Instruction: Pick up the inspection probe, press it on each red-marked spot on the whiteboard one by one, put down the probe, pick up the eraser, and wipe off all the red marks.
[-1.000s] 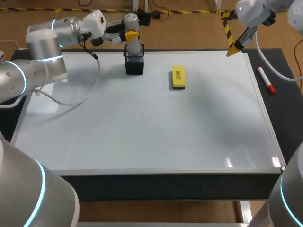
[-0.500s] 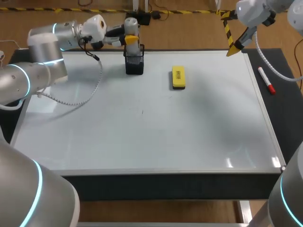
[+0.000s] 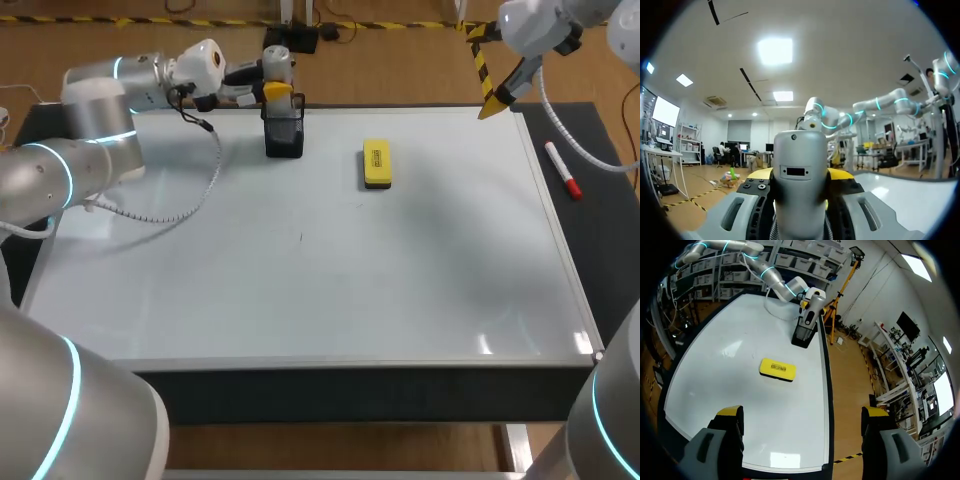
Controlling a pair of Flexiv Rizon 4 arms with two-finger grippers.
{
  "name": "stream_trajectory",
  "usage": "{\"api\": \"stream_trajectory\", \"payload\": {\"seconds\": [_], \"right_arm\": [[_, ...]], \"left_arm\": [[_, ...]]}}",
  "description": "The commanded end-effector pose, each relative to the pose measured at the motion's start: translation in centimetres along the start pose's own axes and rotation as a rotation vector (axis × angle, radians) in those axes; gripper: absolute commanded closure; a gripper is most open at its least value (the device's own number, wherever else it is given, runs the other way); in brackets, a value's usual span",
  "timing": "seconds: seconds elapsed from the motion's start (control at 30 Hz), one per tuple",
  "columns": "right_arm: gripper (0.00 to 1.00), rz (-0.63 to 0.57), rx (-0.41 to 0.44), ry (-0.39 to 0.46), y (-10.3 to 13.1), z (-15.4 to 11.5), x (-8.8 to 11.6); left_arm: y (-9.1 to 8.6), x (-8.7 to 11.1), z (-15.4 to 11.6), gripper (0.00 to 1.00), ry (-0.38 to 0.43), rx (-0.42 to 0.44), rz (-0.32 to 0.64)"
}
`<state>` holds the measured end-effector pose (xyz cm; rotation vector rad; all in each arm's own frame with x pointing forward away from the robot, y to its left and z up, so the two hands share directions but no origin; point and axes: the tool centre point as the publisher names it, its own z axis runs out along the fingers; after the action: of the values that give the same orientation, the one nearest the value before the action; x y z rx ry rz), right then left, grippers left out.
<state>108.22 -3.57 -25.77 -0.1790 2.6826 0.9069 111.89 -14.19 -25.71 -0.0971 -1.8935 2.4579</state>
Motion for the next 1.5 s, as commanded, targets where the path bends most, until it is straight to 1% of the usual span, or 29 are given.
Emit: {"api": "stream_trajectory", "payload": {"seconds": [0.03, 0.43, 0.7, 0.73, 0.77, 0.83, 0.87, 1.07, 1.17, 1.23, 1.27, 1.3, 1.37, 1.43, 1.5], "right_arm": [[0.0, -0.001, 0.003, 0.003, 0.0, 0.0, 0.0], [0.0, -0.001, 0.003, 0.003, 0.0, 0.0, 0.0], [0.0, -0.001, 0.003, 0.003, 0.0, 0.0, 0.0], [0.0, -0.001, 0.003, 0.003, 0.0, 0.0, 0.0], [0.0, -0.001, 0.003, 0.003, 0.0, 0.0, 0.0], [0.0, -0.001, 0.003, 0.003, 0.0, 0.0, 0.0], [0.0, -0.001, 0.003, 0.003, 0.0, 0.0, 0.0], [0.0, -0.001, 0.003, 0.003, 0.0, 0.0, 0.0], [0.0, -0.001, 0.003, 0.003, 0.0, 0.0, 0.0], [0.0, -0.001, 0.003, 0.003, 0.0, 0.0, 0.0], [0.0, -0.001, 0.003, 0.003, 0.0, 0.0, 0.0], [0.0, -0.001, 0.003, 0.003, 0.0, 0.0, 0.0], [0.0, -0.001, 0.003, 0.003, 0.0, 0.0, 0.0], [0.0, -0.001, 0.003, 0.003, 0.0, 0.0, 0.0], [0.0, -0.001, 0.003, 0.003, 0.0, 0.0, 0.0]], "left_arm": [[0.5, -0.8, -0.1, 1.0, 0.02, 0.009, -0.003], [1.0, -1.1, 0.2, 1.0, 0.017, -0.007, -0.012], [1.3, -0.9, 0.0, 1.0, -0.002, -0.017, -0.022], [1.3, -0.9, 0.0, 0.98, -0.003, -0.02, -0.025], [1.4, -0.8, -0.1, 0.89, -0.004, -0.021, -0.025], [1.3, -0.7, -0.1, 0.54, -0.002, -0.026, -0.027], [1.2, -0.6, -0.1, 0.0, -0.002, -0.028, -0.027], [0.7, -0.3, -0.2, 0.0, -0.006, -0.043, -0.021], [0.4, -0.2, -0.3, 0.0, -0.027, -0.09, -0.015], [0.1, -0.1, -0.4, 0.0, -0.057, -0.153, -0.014], [0.0, 0.0, -0.5, 0.0, -0.093, -0.205, -0.031], [-0.1, 0.0, -0.5, 0.0, -0.108, -0.237, -0.022], [-0.4, 0.1, -0.7, 0.0, -0.139, -0.293, -0.01], [-0.6, 0.4, -1.1, 0.0, -0.165, -0.319, -0.003], [-0.8, 0.5, -1.5, 0.0, -0.195, -0.368, 0.004]]}}
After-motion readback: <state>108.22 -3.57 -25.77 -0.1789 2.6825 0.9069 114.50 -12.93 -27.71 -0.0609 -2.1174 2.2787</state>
